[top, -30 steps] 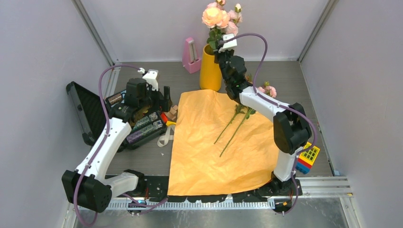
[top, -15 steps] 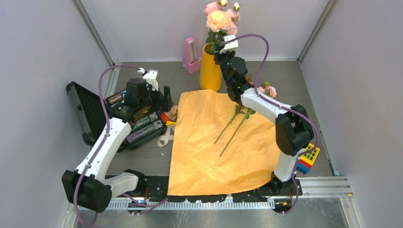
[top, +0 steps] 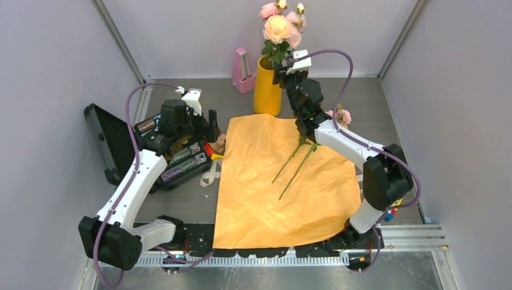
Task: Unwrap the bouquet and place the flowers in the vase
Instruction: Insert the fake flower into the vase, then pick up the fake flower from the wrapping paper.
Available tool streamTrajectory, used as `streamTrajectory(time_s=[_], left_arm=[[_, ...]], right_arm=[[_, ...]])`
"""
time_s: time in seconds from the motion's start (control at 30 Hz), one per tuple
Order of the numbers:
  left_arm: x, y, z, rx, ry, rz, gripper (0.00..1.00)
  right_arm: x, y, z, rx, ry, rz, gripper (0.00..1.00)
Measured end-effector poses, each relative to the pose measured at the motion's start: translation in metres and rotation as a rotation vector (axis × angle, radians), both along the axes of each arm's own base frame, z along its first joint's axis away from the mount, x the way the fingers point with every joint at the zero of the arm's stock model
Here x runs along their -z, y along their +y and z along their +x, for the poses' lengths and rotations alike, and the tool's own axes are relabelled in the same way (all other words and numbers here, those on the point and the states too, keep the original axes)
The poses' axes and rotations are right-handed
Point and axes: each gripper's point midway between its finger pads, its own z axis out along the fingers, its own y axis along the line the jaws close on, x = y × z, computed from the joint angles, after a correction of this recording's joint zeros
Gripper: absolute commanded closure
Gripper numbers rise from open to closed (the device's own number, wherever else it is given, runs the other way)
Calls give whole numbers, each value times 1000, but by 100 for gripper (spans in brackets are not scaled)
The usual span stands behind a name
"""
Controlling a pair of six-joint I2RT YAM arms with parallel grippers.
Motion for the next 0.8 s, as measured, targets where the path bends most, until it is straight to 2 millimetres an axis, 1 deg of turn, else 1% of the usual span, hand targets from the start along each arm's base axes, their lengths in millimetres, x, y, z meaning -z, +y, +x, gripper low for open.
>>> streamTrajectory(time_s=[0.1,0.3,0.4,0.5,0.57,0.67,0.73,0.8], left_arm=[[0,0,0,0,0,0,4],[0,0,0,-1,0,0,4],[0,0,0,0,0,0,4],[0,0,0,0,0,0,4],[0,0,0,0,0,0,4],[0,0,0,0,0,1,4],[1,0,0,0,2,1,4],[1,0,0,0,2,1,4]], right_arm=[[-2,-7,-9,6,8,5,30],[-13,-28,-36,24,25,23,26],[-19,-41,-55,34,46,37,26],[-33,-58,-78,42,71,62,26],[-36,-68,-92,49,105,74,26],[-30,-87,-111,70,186,90,27],[-19,-103,-121,99,254,100,27],[-5,-123,-128,145,327,116,28]])
